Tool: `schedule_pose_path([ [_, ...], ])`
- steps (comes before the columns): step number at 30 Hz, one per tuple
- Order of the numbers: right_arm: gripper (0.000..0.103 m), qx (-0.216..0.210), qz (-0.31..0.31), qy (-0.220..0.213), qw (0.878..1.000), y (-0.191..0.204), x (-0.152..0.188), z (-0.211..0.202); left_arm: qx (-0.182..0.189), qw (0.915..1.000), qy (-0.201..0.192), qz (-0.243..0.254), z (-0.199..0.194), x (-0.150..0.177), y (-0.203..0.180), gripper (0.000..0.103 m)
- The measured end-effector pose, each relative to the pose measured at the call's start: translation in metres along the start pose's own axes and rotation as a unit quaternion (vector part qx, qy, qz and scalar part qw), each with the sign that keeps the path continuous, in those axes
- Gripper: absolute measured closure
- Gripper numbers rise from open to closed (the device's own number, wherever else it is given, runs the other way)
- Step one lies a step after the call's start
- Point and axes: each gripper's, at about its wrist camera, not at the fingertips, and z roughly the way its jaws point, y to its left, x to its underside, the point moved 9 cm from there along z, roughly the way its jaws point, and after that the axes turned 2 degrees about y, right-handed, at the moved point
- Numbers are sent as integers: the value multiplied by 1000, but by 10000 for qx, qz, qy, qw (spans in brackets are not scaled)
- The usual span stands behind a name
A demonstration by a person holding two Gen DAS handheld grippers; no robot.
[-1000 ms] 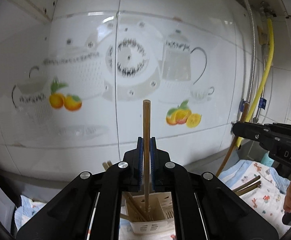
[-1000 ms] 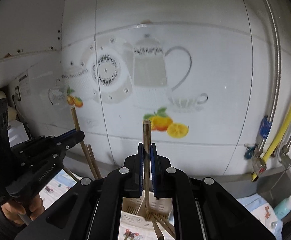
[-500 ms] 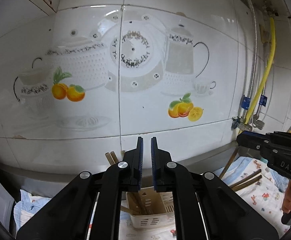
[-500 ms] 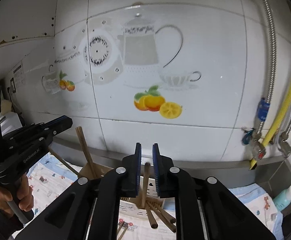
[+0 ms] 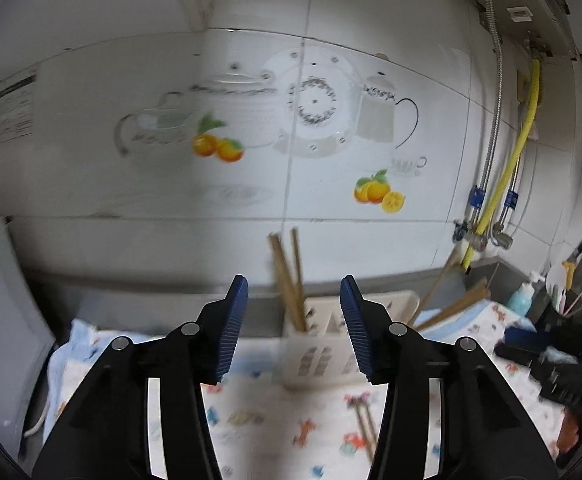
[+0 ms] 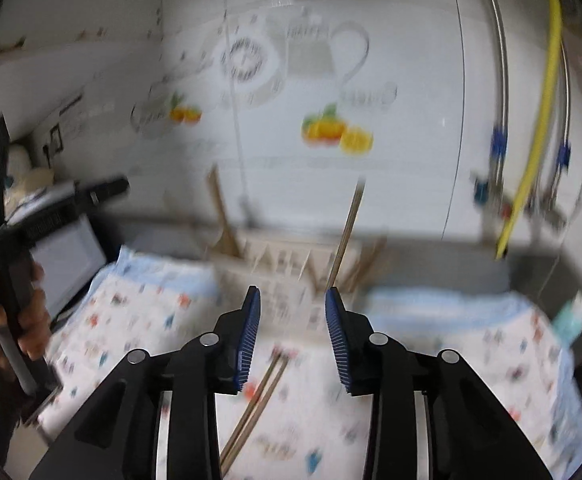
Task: Organize utensils
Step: 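Close the left tool on a chopstick while the right tool grasps the last one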
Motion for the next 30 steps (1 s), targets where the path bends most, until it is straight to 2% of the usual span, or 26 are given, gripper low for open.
schedule_pose_path([
  [3, 61, 30, 29, 355, 9994, 14, 53, 8, -160, 9999, 46, 3, -20, 20, 10, 34],
  [5, 61, 31, 116, 595, 9982, 22, 86, 16, -236, 9997, 20, -16, -38, 38, 19, 33],
  [9, 62, -65, 440, 1018, 9938, 34, 141, 30, -475, 9988, 41, -108, -65, 68, 36, 21],
  [11, 71, -134, 606, 1196, 9909, 41, 163, 38, -693, 9976, 30, -65, -74, 80, 41, 16],
  [14, 77, -19, 694, 1327, 9887, 50, 187, 47, -800, 9966, 146, -95, -83, 102, 47, 14],
  [17, 82, -16, 835, 1398, 9867, 55, 197, 54, -813, 9960, 326, -189, -86, 123, 53, 14],
  [19, 87, -20, 923, 1445, 9852, 59, 200, 60, -956, 9944, 389, -232, -89, 136, 59, 14],
  [30, 92, 58, 1045, 1575, 9820, 63, 202, 76, -1200, 9903, 555, -433, -93, 158, 82, 14],
])
